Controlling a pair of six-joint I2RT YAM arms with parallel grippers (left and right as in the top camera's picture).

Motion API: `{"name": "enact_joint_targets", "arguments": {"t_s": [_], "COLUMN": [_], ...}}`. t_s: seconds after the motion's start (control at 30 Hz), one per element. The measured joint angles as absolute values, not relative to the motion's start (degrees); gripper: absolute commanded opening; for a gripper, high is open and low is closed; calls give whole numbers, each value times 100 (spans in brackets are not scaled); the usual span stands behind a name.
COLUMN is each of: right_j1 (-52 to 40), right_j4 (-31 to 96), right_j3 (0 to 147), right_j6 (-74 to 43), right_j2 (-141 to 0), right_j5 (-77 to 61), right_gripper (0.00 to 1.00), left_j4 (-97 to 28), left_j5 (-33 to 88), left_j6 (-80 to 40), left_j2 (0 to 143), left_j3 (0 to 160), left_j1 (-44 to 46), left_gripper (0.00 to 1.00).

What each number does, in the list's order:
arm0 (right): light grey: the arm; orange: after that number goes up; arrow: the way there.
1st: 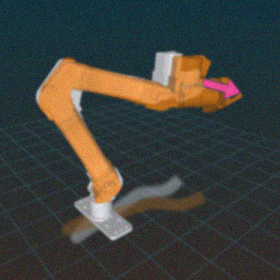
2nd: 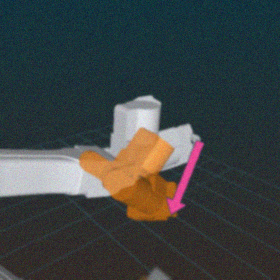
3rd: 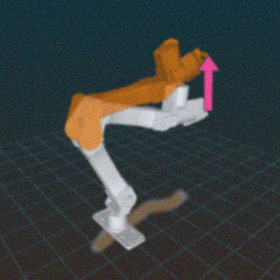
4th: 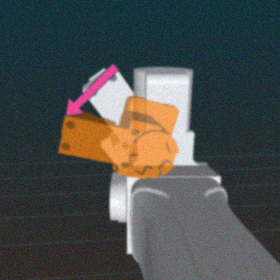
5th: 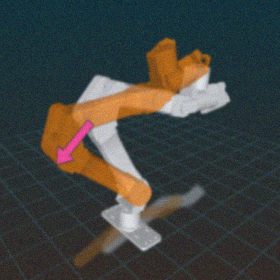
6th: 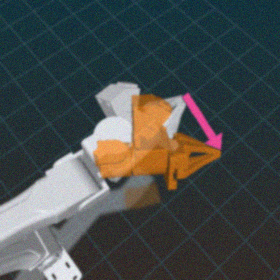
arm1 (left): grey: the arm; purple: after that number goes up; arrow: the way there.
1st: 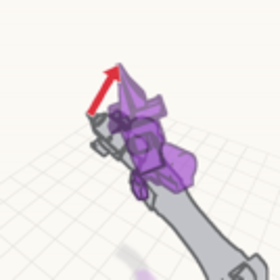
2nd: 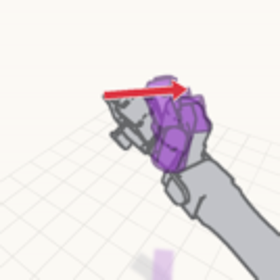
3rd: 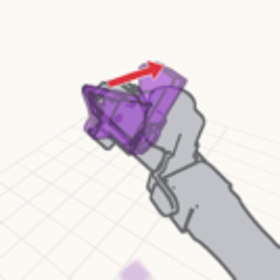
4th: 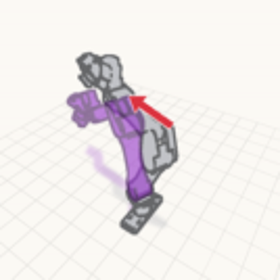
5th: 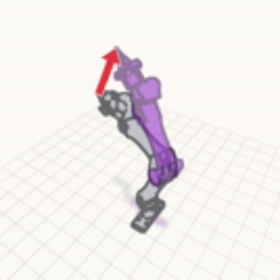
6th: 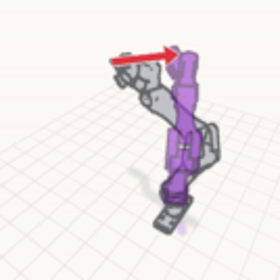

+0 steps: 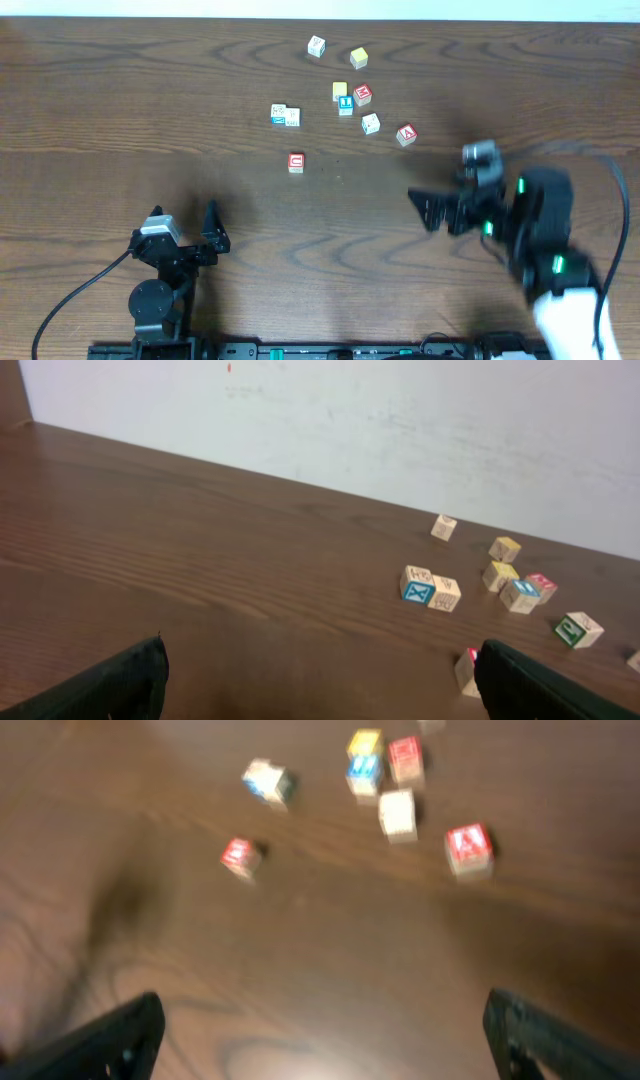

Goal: Lift 4 blocks
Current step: 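Reach the right gripper forward over the red A block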

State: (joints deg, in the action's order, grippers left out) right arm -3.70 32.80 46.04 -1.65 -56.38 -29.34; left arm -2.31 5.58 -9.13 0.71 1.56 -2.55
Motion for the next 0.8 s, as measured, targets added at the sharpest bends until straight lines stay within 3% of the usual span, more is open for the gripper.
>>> {"name": "enact_joint_targets", "arguments": {"t_s": [0.13, 0.27, 0.53, 0.8], "right_j1": [-370, -370, -392, -714], "right_j4": [4486, 4685, 4821, 5719], "right_j3": [6469, 7658, 7837, 8071], "right_j6": [47, 134, 379, 14], "right_j2": [-7098, -7996, -8829, -8842], "right_j5": [-2545, -2303, -2126, -447], "right_gripper": [99, 99, 99, 99], "left_j4": [-228, -231, -231, -231], "left_j5": [543, 545, 545, 545], "left_j6": [-906, -899, -899, -902], "left_j2": [71, 71, 71, 71], "left_j3": [156, 156, 156, 156], "left_j1": [-255, -255, -255, -255], "left_gripper": [98, 98, 98, 98]}}
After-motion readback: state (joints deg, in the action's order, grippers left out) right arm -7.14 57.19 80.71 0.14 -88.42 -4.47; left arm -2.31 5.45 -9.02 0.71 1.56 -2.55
